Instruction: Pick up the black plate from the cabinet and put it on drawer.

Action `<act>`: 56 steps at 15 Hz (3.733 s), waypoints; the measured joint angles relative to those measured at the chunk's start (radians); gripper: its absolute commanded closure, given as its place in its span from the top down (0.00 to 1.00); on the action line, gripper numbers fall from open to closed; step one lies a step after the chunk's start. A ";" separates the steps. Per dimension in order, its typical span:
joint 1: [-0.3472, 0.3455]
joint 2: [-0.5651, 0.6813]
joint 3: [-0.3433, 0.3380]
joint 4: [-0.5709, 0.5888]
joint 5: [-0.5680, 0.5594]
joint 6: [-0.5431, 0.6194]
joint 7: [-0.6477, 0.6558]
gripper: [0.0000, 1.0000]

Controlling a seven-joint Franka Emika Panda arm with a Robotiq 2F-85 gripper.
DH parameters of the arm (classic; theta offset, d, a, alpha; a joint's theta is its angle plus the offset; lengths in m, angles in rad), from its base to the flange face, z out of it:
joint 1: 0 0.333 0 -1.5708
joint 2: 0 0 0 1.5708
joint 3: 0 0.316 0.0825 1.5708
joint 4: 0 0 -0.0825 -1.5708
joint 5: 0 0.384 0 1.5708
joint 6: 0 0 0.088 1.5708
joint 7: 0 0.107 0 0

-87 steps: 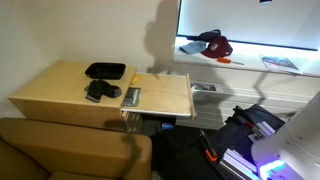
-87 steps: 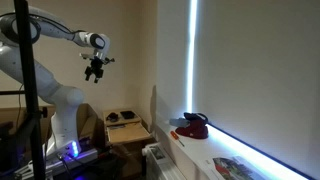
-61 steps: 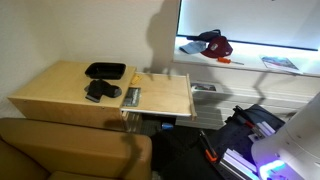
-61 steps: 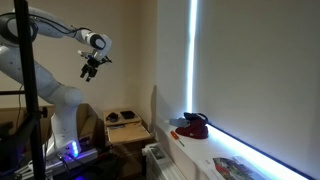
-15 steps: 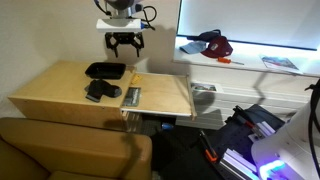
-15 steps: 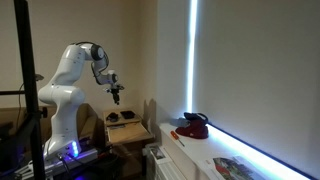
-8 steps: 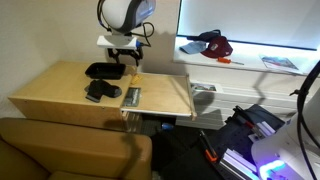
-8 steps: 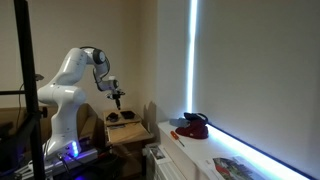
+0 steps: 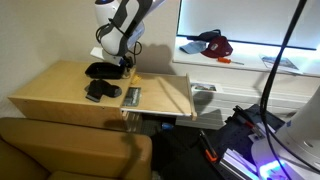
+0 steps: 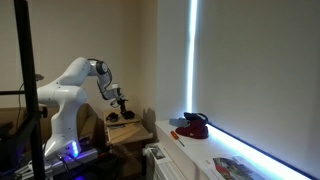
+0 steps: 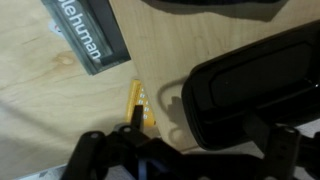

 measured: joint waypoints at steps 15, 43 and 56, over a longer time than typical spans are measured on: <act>-0.109 0.199 0.082 0.150 0.233 -0.021 -0.082 0.74; -0.071 -0.170 -0.028 -0.292 0.155 -0.109 0.046 0.02; -0.103 -0.307 0.002 -0.934 0.157 0.070 0.285 0.02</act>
